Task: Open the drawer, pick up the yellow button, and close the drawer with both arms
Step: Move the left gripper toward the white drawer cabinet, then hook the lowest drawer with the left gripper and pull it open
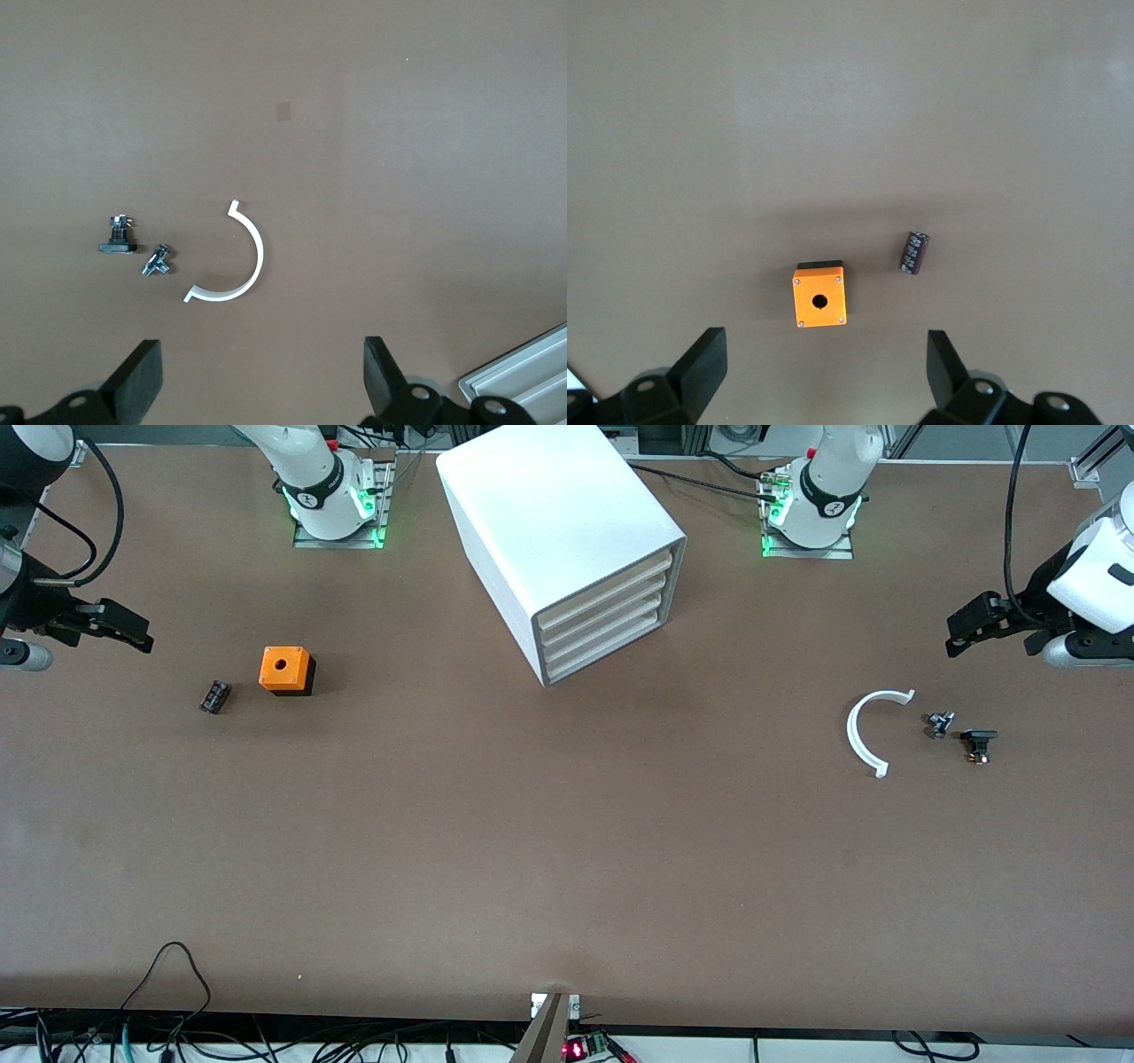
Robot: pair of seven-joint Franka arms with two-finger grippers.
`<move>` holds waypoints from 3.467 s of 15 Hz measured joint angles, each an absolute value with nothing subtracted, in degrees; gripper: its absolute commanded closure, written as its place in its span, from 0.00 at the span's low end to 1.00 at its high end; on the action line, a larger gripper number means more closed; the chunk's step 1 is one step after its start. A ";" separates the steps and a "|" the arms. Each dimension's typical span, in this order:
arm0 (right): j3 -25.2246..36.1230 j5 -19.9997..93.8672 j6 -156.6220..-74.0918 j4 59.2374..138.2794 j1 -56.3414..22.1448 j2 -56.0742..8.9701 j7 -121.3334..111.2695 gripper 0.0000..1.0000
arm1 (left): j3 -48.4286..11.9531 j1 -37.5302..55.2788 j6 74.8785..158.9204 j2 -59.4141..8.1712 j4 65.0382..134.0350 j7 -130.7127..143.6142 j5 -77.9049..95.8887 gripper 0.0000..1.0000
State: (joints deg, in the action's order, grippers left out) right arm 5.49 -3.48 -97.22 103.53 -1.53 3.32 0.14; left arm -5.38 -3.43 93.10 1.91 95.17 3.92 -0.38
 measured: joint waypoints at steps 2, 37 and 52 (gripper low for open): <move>5.42 -3.48 -97.22 103.53 -1.54 3.32 0.14 0.00 | -5.38 -3.43 93.11 1.91 95.17 3.90 -0.38 0.00; 5.05 -3.48 -97.65 103.42 -1.60 3.34 0.14 0.00 | -24.62 2.27 95.41 -21.26 118.24 -2.90 53.89 0.02; 4.63 -3.45 -98.38 103.11 -3.35 2.16 0.14 0.00 | -23.22 -4.23 102.02 -17.67 118.61 -7.04 50.14 1.00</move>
State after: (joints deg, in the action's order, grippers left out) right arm 4.63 -3.45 -98.38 103.11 -3.35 2.16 0.14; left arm -23.22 -4.23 102.02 -17.67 118.61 -7.04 50.14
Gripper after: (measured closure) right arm 0.000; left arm 0.692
